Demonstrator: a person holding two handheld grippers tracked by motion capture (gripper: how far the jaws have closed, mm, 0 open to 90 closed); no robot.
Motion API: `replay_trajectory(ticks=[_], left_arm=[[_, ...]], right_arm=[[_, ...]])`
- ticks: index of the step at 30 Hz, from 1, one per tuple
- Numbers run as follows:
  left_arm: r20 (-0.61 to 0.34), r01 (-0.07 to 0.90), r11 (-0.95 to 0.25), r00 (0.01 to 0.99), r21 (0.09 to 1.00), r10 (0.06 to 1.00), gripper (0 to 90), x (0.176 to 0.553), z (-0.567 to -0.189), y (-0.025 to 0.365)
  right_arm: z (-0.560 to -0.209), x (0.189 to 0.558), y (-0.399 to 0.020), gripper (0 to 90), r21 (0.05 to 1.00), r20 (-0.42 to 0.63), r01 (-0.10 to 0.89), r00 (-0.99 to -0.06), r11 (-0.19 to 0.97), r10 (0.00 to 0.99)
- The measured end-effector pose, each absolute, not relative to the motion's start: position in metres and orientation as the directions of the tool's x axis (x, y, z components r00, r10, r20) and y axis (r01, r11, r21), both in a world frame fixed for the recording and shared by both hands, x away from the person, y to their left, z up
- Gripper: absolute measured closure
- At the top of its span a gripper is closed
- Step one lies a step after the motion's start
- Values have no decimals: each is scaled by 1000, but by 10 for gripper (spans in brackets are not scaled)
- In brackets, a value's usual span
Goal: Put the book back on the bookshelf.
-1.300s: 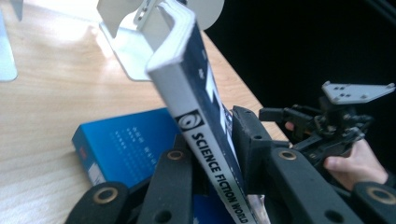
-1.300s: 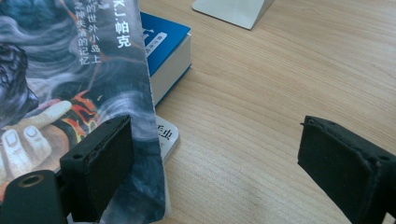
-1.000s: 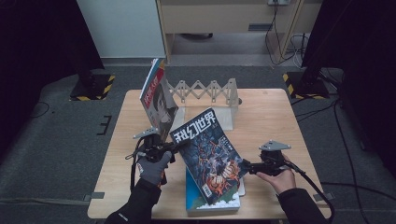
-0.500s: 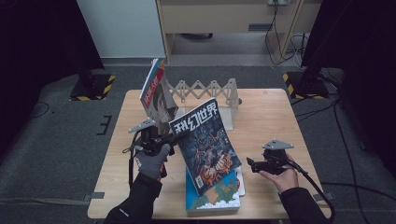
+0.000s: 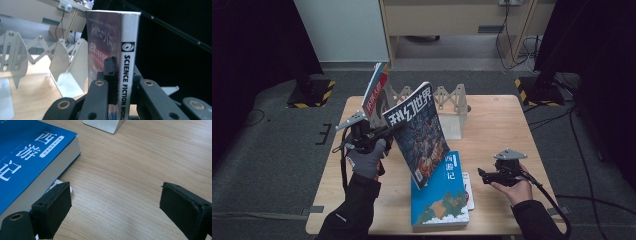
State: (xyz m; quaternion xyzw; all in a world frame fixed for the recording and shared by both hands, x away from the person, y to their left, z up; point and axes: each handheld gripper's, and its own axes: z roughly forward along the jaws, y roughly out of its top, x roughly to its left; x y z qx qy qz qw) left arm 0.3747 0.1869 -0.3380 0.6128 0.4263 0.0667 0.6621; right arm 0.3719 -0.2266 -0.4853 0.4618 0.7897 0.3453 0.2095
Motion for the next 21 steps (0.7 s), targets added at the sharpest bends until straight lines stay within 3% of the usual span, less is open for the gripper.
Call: replay_trajectory(ticks=[21], left_arm=[[-443, 313, 315, 603, 896, 663, 824, 381, -302, 229]], right_arm=[[-488, 374, -228, 108, 732, -27, 586, -483, 347, 875]])
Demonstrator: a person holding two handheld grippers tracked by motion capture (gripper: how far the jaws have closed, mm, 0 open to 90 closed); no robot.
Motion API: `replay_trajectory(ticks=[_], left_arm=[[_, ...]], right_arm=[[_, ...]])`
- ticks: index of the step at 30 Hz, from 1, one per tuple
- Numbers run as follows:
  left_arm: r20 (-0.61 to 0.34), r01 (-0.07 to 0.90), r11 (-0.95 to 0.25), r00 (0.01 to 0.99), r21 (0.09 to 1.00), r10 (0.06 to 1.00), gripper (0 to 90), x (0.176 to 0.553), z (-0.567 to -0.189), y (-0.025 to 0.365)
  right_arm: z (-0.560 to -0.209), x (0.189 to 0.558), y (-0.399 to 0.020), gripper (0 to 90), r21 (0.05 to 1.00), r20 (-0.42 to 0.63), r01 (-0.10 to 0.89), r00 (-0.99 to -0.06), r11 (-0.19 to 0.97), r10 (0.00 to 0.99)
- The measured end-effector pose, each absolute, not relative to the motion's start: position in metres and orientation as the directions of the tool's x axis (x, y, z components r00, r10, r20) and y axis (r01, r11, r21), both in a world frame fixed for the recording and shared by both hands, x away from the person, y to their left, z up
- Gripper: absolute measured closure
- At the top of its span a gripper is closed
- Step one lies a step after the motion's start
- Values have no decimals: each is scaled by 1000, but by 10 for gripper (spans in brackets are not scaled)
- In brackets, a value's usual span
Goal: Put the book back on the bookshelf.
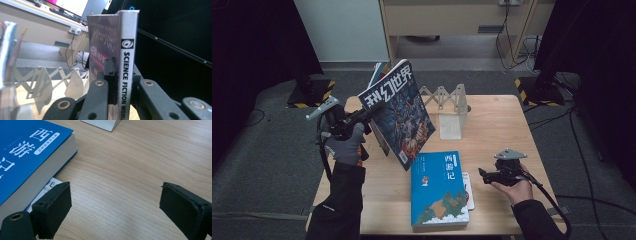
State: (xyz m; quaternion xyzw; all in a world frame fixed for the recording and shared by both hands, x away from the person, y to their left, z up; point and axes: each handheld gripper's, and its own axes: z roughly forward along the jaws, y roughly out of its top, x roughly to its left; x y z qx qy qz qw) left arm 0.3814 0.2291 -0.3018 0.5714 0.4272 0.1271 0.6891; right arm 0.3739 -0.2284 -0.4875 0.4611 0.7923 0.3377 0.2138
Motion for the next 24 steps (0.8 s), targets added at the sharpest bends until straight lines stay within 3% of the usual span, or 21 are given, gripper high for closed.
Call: replay_trajectory(ticks=[24], left_arm=[[-418, 255, 331, 524, 908, 742, 824, 395, -290, 271]], right_arm=[[-489, 376, -228, 111, 728, -34, 587, -484, 354, 874]])
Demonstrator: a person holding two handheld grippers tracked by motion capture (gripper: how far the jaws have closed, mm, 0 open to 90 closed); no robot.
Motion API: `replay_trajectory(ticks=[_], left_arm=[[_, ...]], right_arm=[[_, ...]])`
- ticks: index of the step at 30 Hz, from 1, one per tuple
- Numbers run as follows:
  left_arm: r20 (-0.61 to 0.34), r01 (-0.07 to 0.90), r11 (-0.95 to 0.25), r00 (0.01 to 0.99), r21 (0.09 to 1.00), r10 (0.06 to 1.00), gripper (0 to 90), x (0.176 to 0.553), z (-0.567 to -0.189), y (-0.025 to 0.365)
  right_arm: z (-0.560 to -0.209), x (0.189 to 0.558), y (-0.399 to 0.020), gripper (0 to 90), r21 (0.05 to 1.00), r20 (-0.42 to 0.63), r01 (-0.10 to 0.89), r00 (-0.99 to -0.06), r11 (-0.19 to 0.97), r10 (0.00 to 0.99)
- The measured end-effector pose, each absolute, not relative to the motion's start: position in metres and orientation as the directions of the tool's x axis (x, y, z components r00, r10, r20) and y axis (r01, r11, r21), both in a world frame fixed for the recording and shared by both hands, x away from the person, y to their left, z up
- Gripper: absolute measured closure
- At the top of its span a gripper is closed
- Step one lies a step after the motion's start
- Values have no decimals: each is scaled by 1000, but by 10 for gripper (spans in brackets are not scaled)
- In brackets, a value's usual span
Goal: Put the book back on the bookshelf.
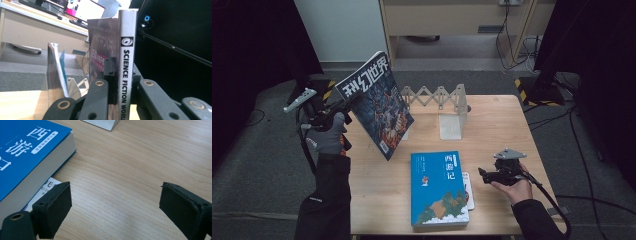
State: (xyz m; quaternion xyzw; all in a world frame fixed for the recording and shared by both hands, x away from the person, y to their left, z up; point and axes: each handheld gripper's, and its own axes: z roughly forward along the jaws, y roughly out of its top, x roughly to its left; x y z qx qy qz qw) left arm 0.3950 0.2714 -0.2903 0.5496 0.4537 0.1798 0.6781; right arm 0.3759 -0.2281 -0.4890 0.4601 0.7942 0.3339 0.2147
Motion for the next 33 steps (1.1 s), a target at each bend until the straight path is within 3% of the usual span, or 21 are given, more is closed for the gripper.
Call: replay_trajectory(ticks=[18, 33], left_arm=[[-405, 262, 312, 492, 913, 771, 824, 420, -302, 270], [-325, 206, 258, 444, 944, 835, 824, 435, -316, 250]], right_arm=[[-490, 377, -228, 113, 725, -36, 588, -486, 358, 873], [-490, 378, -229, 115, 726, -45, 582, -490, 365, 871]])
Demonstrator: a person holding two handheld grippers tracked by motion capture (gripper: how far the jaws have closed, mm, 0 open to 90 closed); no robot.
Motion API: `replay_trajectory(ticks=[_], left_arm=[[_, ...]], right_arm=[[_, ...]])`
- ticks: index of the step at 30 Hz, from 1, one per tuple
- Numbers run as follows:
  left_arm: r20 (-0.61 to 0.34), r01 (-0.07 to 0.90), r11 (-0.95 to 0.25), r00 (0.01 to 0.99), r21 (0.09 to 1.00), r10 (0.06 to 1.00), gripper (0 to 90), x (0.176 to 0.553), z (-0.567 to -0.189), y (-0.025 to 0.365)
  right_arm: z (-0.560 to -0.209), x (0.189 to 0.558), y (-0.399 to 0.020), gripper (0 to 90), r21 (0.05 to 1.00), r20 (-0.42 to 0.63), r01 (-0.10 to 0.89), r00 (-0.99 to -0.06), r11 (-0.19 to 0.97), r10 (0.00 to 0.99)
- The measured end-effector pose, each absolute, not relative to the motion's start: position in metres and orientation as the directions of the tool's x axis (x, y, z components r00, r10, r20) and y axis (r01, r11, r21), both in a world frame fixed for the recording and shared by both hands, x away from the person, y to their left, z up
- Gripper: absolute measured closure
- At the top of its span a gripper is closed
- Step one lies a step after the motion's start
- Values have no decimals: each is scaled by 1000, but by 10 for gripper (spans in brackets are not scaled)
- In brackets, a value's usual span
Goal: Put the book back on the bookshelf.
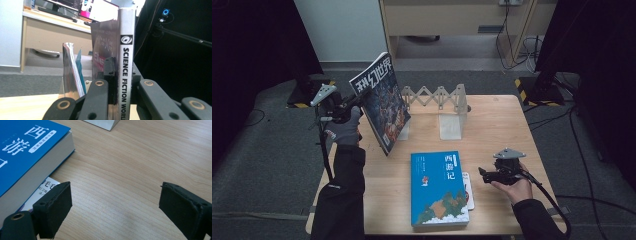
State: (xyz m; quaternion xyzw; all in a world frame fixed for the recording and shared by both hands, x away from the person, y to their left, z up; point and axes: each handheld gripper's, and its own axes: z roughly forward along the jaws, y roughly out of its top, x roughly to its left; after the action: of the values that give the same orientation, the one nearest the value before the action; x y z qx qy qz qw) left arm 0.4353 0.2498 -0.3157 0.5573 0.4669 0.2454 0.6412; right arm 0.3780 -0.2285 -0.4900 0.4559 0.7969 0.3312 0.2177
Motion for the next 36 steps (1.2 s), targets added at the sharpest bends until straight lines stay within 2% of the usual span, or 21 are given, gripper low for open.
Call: replay_trajectory(ticks=[26, 36], left_arm=[[-173, 112, 144, 330, 983, 928, 823, 449, -329, 215], [-162, 96, 139, 314, 986, 936, 823, 444, -329, 215]], right_arm=[[-491, 379, -229, 120, 726, -58, 574, -498, 378, 865], [-490, 379, -230, 120, 731, -61, 569, -495, 377, 867]])
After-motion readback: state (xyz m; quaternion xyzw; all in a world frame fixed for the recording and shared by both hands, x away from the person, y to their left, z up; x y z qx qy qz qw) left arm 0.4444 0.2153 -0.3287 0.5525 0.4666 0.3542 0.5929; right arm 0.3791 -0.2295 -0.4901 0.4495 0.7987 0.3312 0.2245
